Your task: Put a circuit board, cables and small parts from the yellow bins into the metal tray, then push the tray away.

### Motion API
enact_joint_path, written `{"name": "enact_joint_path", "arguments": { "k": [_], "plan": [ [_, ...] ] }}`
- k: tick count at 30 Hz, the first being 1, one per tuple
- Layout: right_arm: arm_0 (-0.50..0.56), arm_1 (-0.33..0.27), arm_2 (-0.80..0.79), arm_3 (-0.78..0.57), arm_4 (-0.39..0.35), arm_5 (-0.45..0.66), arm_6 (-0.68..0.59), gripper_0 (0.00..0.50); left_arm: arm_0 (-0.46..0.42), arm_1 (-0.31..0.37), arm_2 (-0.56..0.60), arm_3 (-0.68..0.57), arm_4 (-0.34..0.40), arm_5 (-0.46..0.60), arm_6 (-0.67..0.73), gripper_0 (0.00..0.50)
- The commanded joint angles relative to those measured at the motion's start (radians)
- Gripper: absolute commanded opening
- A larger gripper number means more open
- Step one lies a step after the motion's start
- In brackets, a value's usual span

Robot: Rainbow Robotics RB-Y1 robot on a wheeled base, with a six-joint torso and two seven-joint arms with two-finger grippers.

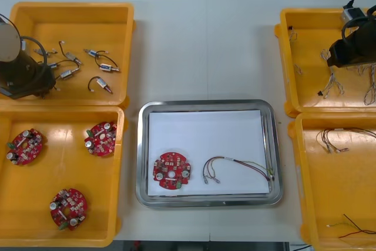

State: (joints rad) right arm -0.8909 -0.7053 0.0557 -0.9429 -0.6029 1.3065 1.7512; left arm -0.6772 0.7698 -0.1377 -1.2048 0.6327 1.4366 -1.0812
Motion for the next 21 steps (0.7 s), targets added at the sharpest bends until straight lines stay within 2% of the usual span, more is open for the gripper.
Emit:
{"name": "enact_joint_path", "arguments": {
  "k": [1,6,17,21],
  "plan": [
    [-0.042,0.017,0.058,0.004,0.017,-0.030,-0.038,0.500,-0.027,-0.001,0.090,-0.090,0.001,0.093,-0.055,0.000],
    [-0.042,0.029,0.059,0.052,0.017,-0.058,-0.045,0.500,-0.027,-0.001,0.141,-0.176,-0.008,0.211,-0.065,0.000],
    [-0.042,0.040,0.058,0.104,0.008,-0.093,-0.068,0.500,-0.025,-0.001,0.159,-0.414,-0.019,0.472,-0.032,0.000],
    [-0.042,0.047,0.058,0.115,0.002,-0.102,-0.081,0.500,-0.024,-0.014,0.159,-0.501,-0.014,0.483,-0.009,0.000]
  ]
}}
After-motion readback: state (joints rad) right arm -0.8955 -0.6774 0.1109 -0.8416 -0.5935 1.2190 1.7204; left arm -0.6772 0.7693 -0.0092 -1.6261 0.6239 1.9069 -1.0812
